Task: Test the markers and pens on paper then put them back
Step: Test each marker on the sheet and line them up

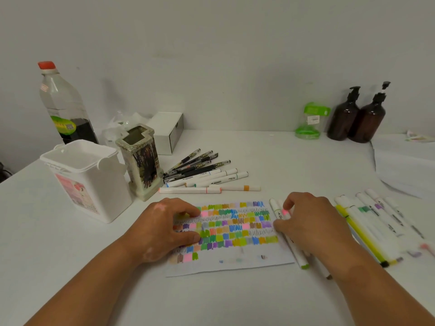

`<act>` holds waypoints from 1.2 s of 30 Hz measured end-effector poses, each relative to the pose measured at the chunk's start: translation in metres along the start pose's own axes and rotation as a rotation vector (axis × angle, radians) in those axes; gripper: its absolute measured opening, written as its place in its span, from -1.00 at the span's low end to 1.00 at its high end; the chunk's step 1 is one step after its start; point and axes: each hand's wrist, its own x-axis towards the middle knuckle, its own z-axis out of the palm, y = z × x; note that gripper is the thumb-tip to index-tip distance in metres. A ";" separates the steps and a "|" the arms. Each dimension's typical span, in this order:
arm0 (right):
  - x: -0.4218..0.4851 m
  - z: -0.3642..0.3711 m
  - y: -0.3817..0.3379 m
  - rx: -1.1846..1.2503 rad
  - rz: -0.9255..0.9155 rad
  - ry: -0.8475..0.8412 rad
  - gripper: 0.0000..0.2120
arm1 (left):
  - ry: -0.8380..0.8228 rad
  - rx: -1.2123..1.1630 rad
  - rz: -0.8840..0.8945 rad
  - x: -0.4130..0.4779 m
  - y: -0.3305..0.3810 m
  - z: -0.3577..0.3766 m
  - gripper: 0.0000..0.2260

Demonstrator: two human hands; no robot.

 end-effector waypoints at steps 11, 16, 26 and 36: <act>0.055 0.024 -0.063 -0.147 -0.391 0.018 -0.74 | -0.006 -0.044 -0.004 0.004 -0.010 0.004 -0.61; 0.068 0.036 -0.063 -0.263 -0.453 0.038 -0.83 | -0.002 -0.044 0.001 0.005 -0.011 0.006 -0.65; 0.054 -0.008 -0.037 0.071 -0.389 0.060 -0.79 | -0.010 -0.026 0.015 0.003 -0.006 0.006 -0.67; -0.017 0.004 -0.044 1.140 -0.091 -0.303 -0.81 | 0.097 -0.161 0.036 -0.007 0.018 0.004 -0.80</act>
